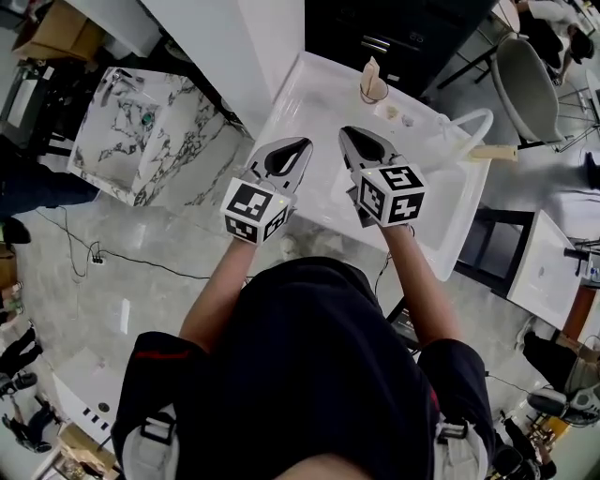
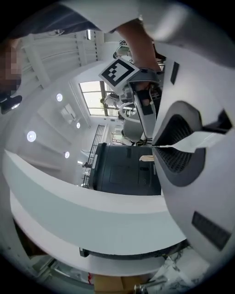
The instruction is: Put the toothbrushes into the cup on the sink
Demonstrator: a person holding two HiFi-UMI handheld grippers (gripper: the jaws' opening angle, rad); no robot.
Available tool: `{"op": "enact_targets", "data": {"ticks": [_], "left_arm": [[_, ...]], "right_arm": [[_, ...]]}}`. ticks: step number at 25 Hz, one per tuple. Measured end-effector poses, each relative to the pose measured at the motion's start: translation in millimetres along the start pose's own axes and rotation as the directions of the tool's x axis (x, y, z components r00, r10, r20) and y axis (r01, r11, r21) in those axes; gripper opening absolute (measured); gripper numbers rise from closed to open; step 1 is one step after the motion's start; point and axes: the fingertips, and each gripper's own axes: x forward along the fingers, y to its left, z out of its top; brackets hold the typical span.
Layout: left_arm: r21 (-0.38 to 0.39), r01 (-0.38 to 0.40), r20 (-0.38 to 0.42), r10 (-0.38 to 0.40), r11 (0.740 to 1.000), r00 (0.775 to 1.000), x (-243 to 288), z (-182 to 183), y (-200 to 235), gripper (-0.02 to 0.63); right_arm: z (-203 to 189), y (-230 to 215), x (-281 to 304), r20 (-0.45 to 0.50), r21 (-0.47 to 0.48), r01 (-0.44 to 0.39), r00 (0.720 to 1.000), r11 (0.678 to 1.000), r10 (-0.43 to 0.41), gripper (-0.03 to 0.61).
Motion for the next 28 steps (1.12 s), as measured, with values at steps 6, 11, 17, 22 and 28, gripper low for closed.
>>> {"op": "enact_targets", "data": {"ticks": [6, 11, 17, 22, 28], "left_arm": [[0.003, 0.019, 0.025, -0.019, 1.0, 0.999, -24.3, 4.1, -8.1, 0.023], [0.021, 0.041, 0.045, -0.042, 0.999, 0.998, -41.5, 6.1, -15.3, 0.023], [0.032, 0.059, 0.072, -0.061, 0.998, 0.996, -58.4, 10.6, -22.1, 0.023], [0.047, 0.077, 0.084, -0.08, 0.996, 0.993, -67.5, 13.6, -28.5, 0.023], [0.058, 0.086, 0.089, -0.091, 0.995, 0.992, -70.2, 14.6, -35.0, 0.023]], "right_arm": [[-4.3, 22.0, -15.0, 0.019, -0.019, 0.026, 0.999, 0.999, -0.026, 0.044], [-2.2, 29.1, -30.0, 0.048, -0.03, 0.064, 0.997, 0.997, -0.063, 0.044], [-5.8, 39.6, -45.2, 0.062, -0.028, 0.095, 0.994, 0.995, -0.093, 0.044], [-5.8, 52.4, -51.0, 0.074, -0.043, 0.095, 0.993, 0.995, -0.091, 0.044], [-4.0, 57.5, -60.1, 0.09, -0.059, 0.097, 0.992, 0.994, -0.092, 0.043]]}}
